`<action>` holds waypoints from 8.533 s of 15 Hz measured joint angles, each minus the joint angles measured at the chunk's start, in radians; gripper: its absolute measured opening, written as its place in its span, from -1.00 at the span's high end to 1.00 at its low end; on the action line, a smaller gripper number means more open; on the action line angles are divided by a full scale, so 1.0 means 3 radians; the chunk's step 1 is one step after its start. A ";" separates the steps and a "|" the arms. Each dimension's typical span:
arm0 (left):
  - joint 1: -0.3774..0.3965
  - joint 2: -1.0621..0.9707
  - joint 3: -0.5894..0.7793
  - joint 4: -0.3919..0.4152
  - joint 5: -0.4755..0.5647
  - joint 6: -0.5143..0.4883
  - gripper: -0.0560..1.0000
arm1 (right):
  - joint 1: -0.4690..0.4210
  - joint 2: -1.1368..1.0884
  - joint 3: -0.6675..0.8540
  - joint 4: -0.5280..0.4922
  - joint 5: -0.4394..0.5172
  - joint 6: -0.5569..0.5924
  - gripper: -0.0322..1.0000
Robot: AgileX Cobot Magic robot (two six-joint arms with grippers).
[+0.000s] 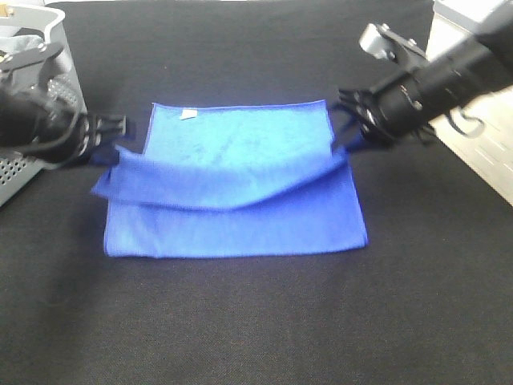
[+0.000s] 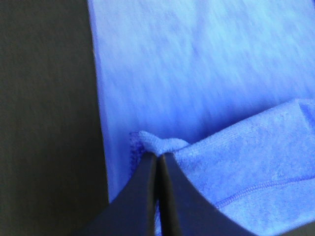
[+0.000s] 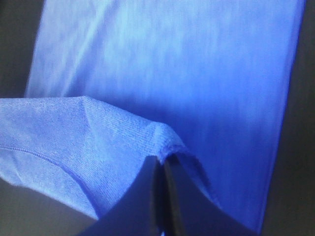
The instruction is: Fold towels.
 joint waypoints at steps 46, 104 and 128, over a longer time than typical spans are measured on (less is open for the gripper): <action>0.0210 0.1287 -0.1343 0.1400 0.1293 -0.1820 -0.45 | 0.0000 0.0940 -0.1017 -0.1550 0.0837 0.1160 -0.56; 0.0240 0.1607 -0.2150 0.1720 0.1613 -0.2007 -0.59 | 0.0027 0.1147 -0.1570 -0.1817 0.0953 0.1480 -0.67; -0.0120 0.1187 -0.2953 0.2233 0.2743 -0.2503 0.71 | 0.0027 0.1147 -0.1570 -0.1830 0.1060 0.1550 -0.67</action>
